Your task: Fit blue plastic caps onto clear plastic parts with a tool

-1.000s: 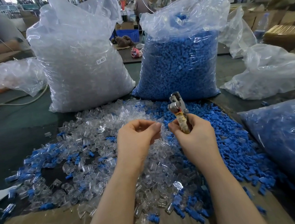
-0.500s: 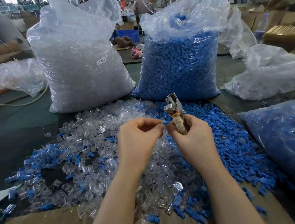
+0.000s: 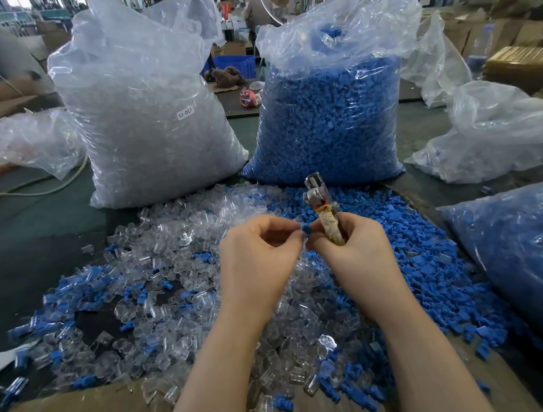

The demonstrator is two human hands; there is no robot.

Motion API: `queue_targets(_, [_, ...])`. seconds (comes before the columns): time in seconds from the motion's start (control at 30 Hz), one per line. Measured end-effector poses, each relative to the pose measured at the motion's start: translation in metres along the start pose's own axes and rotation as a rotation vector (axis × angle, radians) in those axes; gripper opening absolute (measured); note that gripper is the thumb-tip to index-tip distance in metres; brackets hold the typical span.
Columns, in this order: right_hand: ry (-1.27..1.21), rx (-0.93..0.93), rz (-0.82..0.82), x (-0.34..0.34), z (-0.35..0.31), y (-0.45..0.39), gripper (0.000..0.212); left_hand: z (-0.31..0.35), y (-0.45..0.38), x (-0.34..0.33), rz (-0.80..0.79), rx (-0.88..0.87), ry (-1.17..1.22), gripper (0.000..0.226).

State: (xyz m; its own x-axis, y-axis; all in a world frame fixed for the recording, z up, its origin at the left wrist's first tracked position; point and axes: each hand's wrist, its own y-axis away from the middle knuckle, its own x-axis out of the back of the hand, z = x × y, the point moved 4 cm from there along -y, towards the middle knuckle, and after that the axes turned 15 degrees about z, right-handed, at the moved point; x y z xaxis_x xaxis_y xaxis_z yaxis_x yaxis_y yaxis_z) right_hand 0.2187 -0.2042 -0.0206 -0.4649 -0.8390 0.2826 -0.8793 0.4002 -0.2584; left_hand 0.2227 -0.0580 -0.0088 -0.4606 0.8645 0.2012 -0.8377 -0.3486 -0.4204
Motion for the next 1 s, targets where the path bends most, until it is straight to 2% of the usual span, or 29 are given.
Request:
queue_targets(0.23, [-0.056, -0.023, -0.041, 0.0, -0.003, 0.002, 0.013, -0.003, 0.0, -0.001, 0.032, 0.027, -0.002, 0.022])
queue_targets(0.33, [-0.051, -0.011, -0.108, 0.002, -0.001, 0.001, 0.015, -0.008, -0.002, 0.0, 0.024, 0.125, 0.072, 0.018])
queue_targets(0.5, [0.03, 0.004, -0.261, 0.003, 0.003, 0.002, 0.009, -0.012, -0.004, 0.002, -0.005, 0.325, 0.341, 0.012])
queue_targets(0.6, [0.05, 0.002, -0.29, 0.003, 0.003, 0.003, 0.015, -0.012, -0.006, 0.003, 0.006, 0.34, 0.411, 0.011])
queue_targets(0.7, [0.079, 0.038, -0.333, 0.002, 0.003, 0.004, 0.01, -0.012, -0.006, 0.004, 0.016, 0.339, 0.441, 0.01])
queue_targets(1.0, [0.15, 0.102, -0.357, -0.001, 0.005, 0.002, 0.012, -0.014, -0.009, 0.006, -0.022, 0.317, 0.444, 0.008])
